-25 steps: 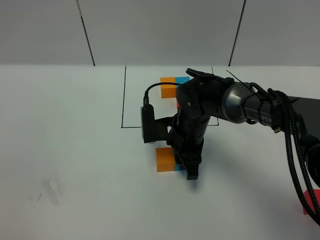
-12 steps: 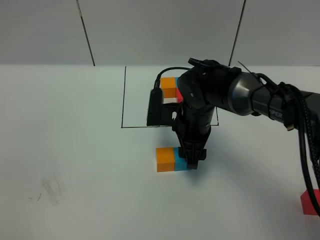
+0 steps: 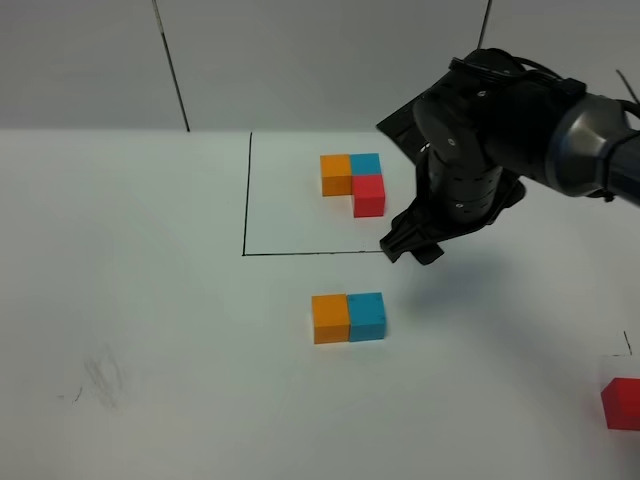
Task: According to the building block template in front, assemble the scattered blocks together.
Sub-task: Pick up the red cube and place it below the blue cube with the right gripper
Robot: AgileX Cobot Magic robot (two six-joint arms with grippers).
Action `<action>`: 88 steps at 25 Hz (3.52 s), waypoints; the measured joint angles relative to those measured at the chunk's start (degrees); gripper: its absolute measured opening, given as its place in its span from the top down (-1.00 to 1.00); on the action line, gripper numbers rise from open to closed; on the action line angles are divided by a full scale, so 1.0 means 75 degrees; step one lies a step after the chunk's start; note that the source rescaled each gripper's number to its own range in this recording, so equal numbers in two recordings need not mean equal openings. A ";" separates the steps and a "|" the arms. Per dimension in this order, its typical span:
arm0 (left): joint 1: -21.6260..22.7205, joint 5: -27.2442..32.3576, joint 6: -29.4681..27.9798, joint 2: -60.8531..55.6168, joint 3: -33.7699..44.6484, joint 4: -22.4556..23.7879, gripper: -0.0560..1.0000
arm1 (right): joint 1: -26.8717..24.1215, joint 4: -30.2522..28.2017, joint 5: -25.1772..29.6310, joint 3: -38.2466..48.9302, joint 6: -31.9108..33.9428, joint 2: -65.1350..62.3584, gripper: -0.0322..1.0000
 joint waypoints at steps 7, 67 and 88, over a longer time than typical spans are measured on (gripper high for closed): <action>0.0000 0.0000 0.0007 0.0000 0.0000 0.0000 -0.38 | -0.0808 -0.0240 0.0192 0.1338 0.1708 -0.1301 -0.20; 0.0000 0.0000 0.0007 0.0000 0.0000 0.0000 -0.38 | -0.3452 0.0852 -0.3632 0.6554 0.1643 -0.2408 -0.20; 0.0000 0.0000 0.0000 0.0000 0.0000 0.0000 -0.38 | -0.3452 0.0953 -0.3903 0.6554 0.1643 -0.1797 0.53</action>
